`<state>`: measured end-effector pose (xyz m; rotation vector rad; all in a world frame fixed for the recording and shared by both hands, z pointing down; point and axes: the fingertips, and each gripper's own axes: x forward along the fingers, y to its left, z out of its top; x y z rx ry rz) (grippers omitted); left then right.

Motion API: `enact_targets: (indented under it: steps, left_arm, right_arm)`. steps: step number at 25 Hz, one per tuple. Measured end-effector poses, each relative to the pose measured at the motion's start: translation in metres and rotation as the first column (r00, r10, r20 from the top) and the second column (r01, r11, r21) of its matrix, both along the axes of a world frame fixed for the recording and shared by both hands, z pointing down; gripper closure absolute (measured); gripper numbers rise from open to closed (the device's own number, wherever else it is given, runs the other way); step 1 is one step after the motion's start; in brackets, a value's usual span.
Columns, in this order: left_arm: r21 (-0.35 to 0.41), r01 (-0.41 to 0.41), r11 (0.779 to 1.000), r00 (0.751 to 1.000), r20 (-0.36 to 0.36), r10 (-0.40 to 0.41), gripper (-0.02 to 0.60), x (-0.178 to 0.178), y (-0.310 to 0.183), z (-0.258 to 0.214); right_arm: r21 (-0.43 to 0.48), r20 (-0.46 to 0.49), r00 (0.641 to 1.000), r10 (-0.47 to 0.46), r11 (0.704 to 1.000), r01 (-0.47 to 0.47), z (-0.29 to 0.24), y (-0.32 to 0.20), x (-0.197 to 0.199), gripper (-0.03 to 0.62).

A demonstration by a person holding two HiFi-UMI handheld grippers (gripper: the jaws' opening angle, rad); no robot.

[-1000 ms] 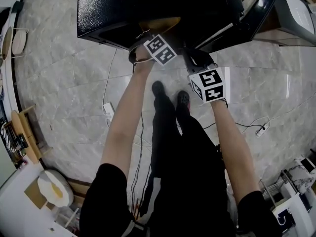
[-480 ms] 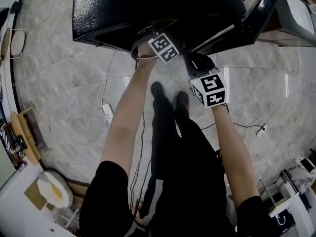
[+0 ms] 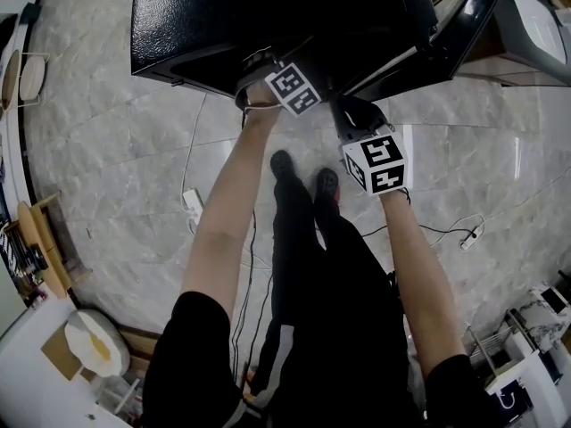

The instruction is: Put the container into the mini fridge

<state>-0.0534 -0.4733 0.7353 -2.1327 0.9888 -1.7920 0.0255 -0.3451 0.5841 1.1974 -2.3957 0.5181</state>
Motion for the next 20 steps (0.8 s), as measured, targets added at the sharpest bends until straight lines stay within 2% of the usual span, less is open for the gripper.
enact_targets:
  steps: [9, 15, 20]
  left_arm:
    - [0.066, 0.019, 0.998, 0.999, -0.034, -0.017, 0.399, -0.001, 0.011, -0.038]
    - [0.118, 0.017, 0.993, 0.998, -0.062, -0.009, 0.399, -0.004, 0.042, -0.092]
    - [0.179, 0.047, 0.983, 0.992, -0.128, -0.024, 0.411, 0.001, 0.068, -0.152]
  right_arm:
    - [0.027, -0.01, 1.0, -0.027, 0.999, 0.027, -0.014, 0.0, -0.002, 0.576]
    - [0.077, -0.016, 0.998, -0.064, 0.995, 0.065, -0.039, 0.005, 0.001, 0.576]
    - [0.119, -0.011, 0.996, -0.086, 0.989, 0.087, -0.068, 0.011, 0.004, 0.576]
